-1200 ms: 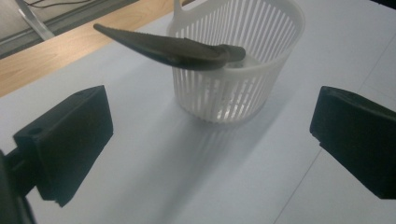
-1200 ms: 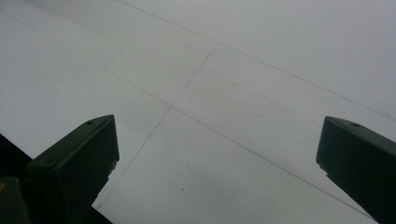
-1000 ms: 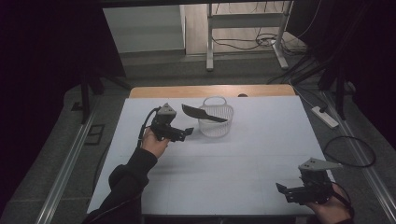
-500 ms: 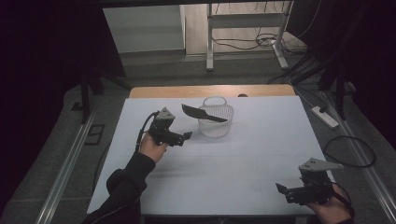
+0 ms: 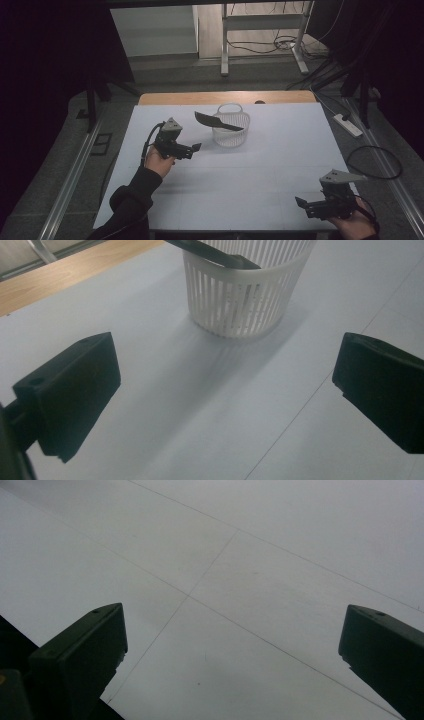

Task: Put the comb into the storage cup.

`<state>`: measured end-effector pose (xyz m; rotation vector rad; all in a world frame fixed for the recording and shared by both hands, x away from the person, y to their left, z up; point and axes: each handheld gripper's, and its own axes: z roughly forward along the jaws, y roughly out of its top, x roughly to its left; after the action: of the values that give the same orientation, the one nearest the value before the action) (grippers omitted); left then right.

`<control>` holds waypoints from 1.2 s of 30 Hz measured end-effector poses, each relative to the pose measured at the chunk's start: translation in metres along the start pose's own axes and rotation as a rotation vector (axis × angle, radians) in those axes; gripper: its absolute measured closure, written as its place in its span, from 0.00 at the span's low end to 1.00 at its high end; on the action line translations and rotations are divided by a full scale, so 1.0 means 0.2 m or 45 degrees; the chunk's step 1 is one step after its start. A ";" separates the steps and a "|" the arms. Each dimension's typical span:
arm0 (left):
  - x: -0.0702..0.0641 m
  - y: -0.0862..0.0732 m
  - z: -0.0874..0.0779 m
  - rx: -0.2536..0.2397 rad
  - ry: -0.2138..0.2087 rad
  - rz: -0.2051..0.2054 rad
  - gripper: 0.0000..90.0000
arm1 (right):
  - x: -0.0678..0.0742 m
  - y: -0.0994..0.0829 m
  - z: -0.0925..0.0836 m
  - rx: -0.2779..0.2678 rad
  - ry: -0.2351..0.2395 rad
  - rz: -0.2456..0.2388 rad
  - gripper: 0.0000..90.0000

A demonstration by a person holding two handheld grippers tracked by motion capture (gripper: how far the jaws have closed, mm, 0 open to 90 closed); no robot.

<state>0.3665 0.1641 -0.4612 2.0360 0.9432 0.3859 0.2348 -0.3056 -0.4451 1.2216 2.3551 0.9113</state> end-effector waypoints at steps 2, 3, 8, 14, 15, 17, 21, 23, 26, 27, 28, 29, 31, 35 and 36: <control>0.00 0.00 -0.01 -0.005 -0.001 -0.010 0.00 | 0.00 0.00 0.00 -0.001 0.001 -0.003 0.00; 0.00 0.00 -0.02 -0.005 -0.003 -0.012 0.00 | 0.00 0.00 0.00 -0.001 0.001 -0.003 0.00; -0.01 -0.01 -0.05 -0.014 -0.001 -0.018 0.00 | 0.00 0.00 0.00 -0.003 0.000 -0.002 0.00; -0.02 -0.03 -0.09 -0.013 0.006 -0.008 0.00 | 0.00 0.00 0.00 -0.003 0.000 0.001 0.00; -0.02 -0.03 -0.09 -0.015 0.003 -0.012 0.00 | 0.00 0.00 0.00 -0.003 0.000 0.000 0.00; -0.03 -0.04 -0.10 -0.016 -0.001 -0.014 0.00 | 0.00 0.00 0.00 -0.003 -0.001 0.000 0.00; -0.04 -0.05 -0.12 -0.012 -0.001 -0.009 0.00 | 0.00 0.00 0.00 -0.002 -0.001 0.000 0.00; -0.05 -0.05 -0.12 -0.007 0.000 -0.005 0.00 | 0.00 0.00 0.00 -0.001 -0.004 0.000 0.00; -0.05 -0.06 -0.14 -0.017 0.006 0.000 0.00 | 0.00 0.00 0.00 0.000 -0.002 0.003 0.00; -0.05 -0.06 -0.14 -0.019 0.005 0.002 0.00 | 0.00 0.00 0.00 -0.001 0.000 0.002 0.00; -0.05 -0.06 -0.15 -0.020 0.005 0.000 0.00 | 0.00 0.00 0.00 -0.002 0.000 0.000 0.00; -0.06 -0.06 -0.15 -0.024 0.004 -0.003 0.00 | 0.00 0.00 0.00 -0.003 0.000 -0.001 0.00; -0.06 -0.07 -0.16 -0.023 0.004 -0.005 0.00 | 0.00 0.00 0.00 -0.004 0.002 -0.002 0.00; -0.06 -0.07 -0.17 -0.025 -0.002 -0.015 0.00 | 0.00 0.00 0.00 -0.002 0.007 -0.004 0.00; -0.06 -0.08 -0.17 -0.027 -0.002 -0.015 0.00 | 0.00 0.00 0.00 -0.002 0.010 -0.006 0.00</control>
<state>0.3316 0.1794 -0.4521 2.0108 0.9458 0.3863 0.2346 -0.3053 -0.4450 1.2136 2.3621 0.9176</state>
